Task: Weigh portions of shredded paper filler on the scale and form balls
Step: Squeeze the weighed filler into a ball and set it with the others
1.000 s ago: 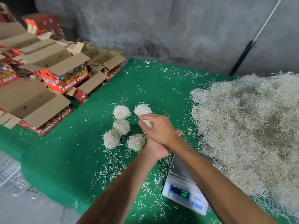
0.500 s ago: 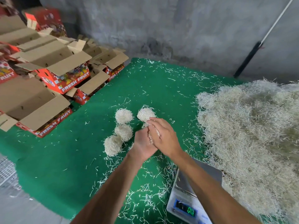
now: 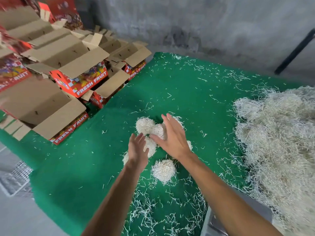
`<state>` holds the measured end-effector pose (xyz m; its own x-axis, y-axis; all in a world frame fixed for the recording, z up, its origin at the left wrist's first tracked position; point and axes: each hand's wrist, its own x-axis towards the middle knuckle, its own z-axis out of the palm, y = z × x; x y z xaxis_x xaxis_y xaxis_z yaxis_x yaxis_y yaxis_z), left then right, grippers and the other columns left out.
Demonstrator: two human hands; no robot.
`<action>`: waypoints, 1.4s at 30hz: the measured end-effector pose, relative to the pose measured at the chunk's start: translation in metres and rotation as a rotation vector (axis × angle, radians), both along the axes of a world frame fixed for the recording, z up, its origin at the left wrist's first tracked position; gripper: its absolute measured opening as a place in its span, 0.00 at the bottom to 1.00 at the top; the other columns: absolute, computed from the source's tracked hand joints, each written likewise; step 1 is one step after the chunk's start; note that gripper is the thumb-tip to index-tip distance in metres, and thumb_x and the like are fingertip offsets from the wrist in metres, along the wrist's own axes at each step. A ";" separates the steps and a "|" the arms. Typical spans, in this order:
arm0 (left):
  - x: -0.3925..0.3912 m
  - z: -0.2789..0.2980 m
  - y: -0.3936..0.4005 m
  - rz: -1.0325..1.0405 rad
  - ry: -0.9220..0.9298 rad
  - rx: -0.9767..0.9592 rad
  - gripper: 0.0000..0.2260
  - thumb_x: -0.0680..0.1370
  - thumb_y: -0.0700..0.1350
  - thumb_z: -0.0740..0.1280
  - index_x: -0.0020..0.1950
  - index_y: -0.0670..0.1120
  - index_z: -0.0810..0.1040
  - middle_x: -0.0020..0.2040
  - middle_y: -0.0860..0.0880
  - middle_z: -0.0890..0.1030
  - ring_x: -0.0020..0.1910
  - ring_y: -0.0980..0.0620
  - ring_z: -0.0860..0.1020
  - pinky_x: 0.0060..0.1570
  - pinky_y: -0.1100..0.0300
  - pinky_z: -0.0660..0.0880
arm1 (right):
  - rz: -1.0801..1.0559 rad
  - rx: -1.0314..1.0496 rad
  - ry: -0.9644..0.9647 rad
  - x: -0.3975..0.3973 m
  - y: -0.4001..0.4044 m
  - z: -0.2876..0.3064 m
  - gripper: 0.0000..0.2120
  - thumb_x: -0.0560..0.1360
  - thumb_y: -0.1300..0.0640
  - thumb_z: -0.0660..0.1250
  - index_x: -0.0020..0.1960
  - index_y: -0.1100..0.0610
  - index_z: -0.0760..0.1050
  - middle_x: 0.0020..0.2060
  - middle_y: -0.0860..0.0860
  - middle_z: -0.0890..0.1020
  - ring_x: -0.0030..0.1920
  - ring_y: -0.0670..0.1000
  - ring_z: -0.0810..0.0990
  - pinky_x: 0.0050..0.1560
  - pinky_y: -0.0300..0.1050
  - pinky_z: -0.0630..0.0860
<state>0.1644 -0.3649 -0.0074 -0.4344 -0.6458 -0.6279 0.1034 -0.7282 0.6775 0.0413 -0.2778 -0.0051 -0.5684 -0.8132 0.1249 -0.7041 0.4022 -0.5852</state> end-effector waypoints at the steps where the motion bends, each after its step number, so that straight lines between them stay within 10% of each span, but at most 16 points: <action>1: 0.002 -0.006 -0.001 -0.005 -0.039 -0.031 0.22 0.86 0.54 0.50 0.76 0.46 0.68 0.77 0.46 0.67 0.77 0.50 0.63 0.78 0.47 0.56 | -0.026 0.027 -0.014 -0.002 0.001 0.001 0.36 0.81 0.34 0.61 0.82 0.51 0.59 0.83 0.51 0.57 0.82 0.51 0.55 0.81 0.58 0.50; 5: 0.001 -0.018 0.022 -0.169 -0.203 -0.197 0.16 0.86 0.41 0.57 0.73 0.47 0.70 0.71 0.48 0.74 0.64 0.53 0.76 0.64 0.54 0.74 | -0.063 -0.059 -0.094 -0.003 0.043 -0.018 0.18 0.84 0.58 0.60 0.73 0.53 0.74 0.73 0.45 0.72 0.73 0.45 0.70 0.79 0.56 0.64; 8: -0.018 -0.013 0.050 -0.232 -0.004 -0.070 0.15 0.85 0.51 0.58 0.68 0.46 0.74 0.64 0.47 0.81 0.58 0.49 0.82 0.60 0.50 0.77 | -0.143 -0.067 -0.144 -0.006 0.078 -0.020 0.20 0.83 0.65 0.62 0.73 0.53 0.73 0.70 0.47 0.76 0.70 0.43 0.72 0.78 0.50 0.66; 16: -0.086 0.003 0.160 -0.557 0.167 -0.072 0.19 0.84 0.56 0.57 0.64 0.45 0.77 0.59 0.47 0.84 0.57 0.49 0.83 0.55 0.51 0.79 | -0.433 -0.122 -0.125 -0.044 0.222 0.000 0.17 0.84 0.61 0.62 0.72 0.56 0.74 0.67 0.53 0.78 0.54 0.40 0.74 0.68 0.49 0.74; 22: -0.132 0.000 0.261 -0.820 0.038 -0.244 0.13 0.85 0.46 0.56 0.64 0.44 0.77 0.64 0.45 0.80 0.61 0.45 0.79 0.54 0.53 0.78 | -0.742 -0.018 -0.031 -0.078 0.348 -0.017 0.17 0.81 0.59 0.67 0.69 0.60 0.77 0.64 0.59 0.80 0.64 0.61 0.77 0.62 0.46 0.71; 28: -0.174 -0.017 0.307 -0.842 -0.048 -0.199 0.08 0.84 0.44 0.61 0.62 0.50 0.77 0.68 0.47 0.74 0.67 0.45 0.74 0.52 0.52 0.78 | -0.699 0.361 -0.045 -0.114 0.395 -0.056 0.35 0.80 0.36 0.66 0.82 0.46 0.59 0.83 0.56 0.56 0.81 0.62 0.59 0.79 0.59 0.60; 33: -0.211 -0.030 0.314 -0.913 -0.074 -0.186 0.10 0.84 0.44 0.61 0.63 0.53 0.76 0.70 0.47 0.71 0.67 0.46 0.73 0.61 0.48 0.77 | -0.595 0.481 0.006 -0.144 0.375 -0.079 0.36 0.78 0.34 0.66 0.80 0.47 0.58 0.81 0.57 0.59 0.75 0.62 0.69 0.78 0.61 0.62; 42: -0.231 -0.051 0.301 -0.812 -0.107 -0.055 0.10 0.83 0.42 0.62 0.63 0.47 0.76 0.66 0.44 0.77 0.60 0.47 0.78 0.58 0.48 0.77 | -0.618 0.379 0.015 -0.169 0.370 -0.077 0.09 0.78 0.52 0.70 0.57 0.53 0.77 0.45 0.49 0.79 0.45 0.51 0.80 0.65 0.54 0.77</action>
